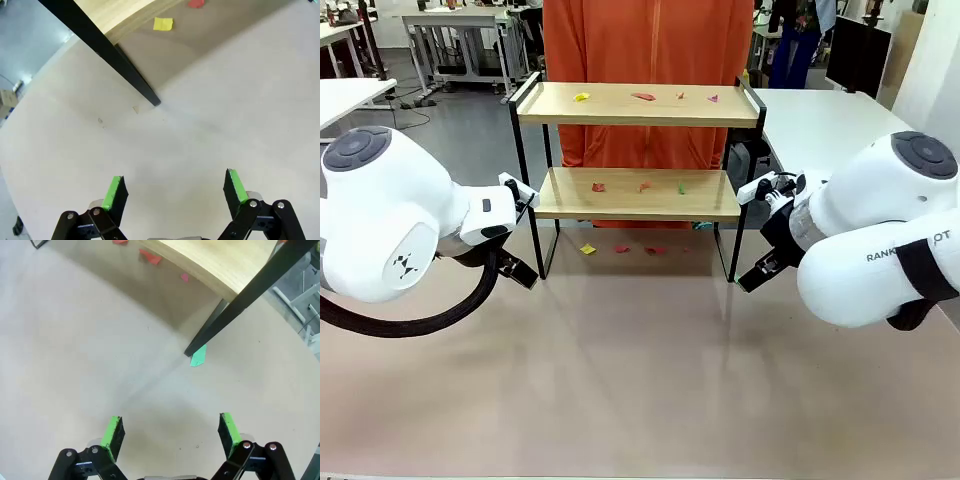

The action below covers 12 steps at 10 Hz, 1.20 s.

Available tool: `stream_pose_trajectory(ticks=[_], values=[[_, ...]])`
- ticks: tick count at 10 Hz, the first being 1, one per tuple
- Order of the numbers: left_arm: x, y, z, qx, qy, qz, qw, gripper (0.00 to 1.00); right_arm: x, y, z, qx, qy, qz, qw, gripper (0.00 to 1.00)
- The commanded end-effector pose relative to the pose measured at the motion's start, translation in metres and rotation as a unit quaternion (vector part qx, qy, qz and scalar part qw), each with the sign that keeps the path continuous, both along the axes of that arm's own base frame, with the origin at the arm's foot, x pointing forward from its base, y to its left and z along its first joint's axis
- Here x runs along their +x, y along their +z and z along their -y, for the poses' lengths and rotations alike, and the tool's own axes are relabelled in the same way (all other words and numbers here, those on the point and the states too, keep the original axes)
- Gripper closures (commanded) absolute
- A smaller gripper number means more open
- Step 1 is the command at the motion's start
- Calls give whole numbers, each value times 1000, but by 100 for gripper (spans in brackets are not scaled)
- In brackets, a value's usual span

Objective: Clean the shelf.
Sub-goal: Pick up the Duster handed by the human.

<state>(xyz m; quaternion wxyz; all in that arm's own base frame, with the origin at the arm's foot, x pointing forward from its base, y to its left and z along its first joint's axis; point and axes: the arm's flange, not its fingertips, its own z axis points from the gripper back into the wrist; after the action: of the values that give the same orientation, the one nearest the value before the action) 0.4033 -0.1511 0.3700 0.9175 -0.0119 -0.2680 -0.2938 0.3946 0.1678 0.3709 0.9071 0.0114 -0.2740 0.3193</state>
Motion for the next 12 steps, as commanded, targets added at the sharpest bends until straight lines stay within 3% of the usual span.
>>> stream_pose_trajectory(ticks=[1, 11, 12], values=[[0, 0, 0, 0, 0, 0, 1000, 0, 0, 0, 0, 0, 0, 0, 1000, 0], [0, 0, 0, 0, 0, 0, 1000, 0, 0, 0, 0, 0, 0, 0, 1000, 0], [5, 28, -1, 17, -41, -6, 999, 0, 7, 27, -1, 14, -2, 12, 1000, 0]])
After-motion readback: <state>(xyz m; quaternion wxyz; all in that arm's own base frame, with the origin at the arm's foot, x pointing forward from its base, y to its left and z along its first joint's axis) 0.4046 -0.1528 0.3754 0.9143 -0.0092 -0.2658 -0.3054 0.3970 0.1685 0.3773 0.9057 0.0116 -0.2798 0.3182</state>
